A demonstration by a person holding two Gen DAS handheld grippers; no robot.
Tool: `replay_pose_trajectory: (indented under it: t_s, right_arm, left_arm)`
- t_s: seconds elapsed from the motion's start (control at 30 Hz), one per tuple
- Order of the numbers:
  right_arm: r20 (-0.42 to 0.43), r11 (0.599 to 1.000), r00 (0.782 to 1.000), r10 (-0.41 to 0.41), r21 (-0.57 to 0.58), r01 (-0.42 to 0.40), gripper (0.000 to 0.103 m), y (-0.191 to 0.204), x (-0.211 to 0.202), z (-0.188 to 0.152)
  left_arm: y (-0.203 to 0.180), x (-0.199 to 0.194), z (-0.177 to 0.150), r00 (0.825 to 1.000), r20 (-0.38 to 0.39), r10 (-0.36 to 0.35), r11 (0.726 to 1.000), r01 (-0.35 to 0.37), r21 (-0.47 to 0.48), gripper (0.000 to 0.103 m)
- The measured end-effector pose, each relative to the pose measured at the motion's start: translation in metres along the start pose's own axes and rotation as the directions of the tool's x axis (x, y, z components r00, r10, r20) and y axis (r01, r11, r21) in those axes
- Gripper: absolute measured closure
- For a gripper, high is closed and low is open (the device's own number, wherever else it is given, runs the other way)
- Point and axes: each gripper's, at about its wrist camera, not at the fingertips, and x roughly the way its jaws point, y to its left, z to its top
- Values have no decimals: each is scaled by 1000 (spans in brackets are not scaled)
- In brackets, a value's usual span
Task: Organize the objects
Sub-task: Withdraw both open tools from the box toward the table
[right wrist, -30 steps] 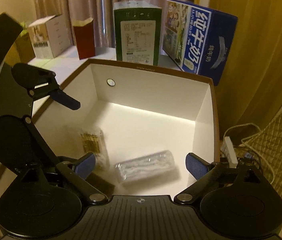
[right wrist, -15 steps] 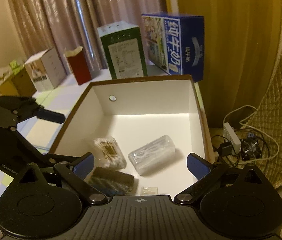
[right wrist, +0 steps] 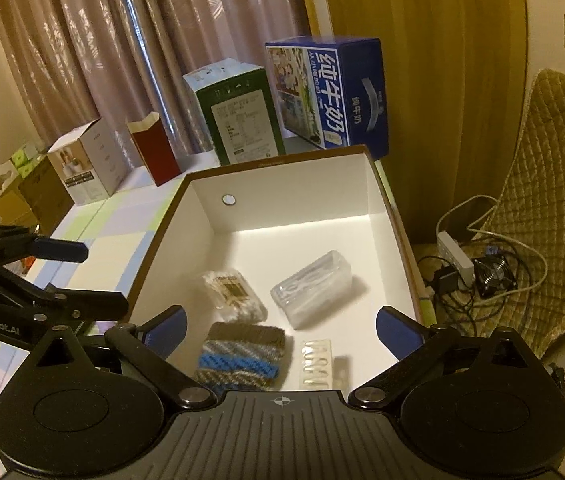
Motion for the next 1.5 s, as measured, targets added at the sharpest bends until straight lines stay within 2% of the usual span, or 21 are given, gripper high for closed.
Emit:
replay_pose_trajectory:
  t_s: [0.53,0.83,1.5]
  right_arm:
    - [8,997,1000,-21,81,20,4,46,-33,-40]
    - [-29,994,999,-18,106,21,4,83,-35,-62]
    - [-88,997,995,57,65,-51,4,181,-15,-90]
  left_arm:
    - [12,-58,-63,1000,1,7,995,-7,-104,6]
    - [38,-81,-106,999,-36,22,985,-28,-173,6]
    - [91,-120,-161,996,-77,33,977,-49,-205,6]
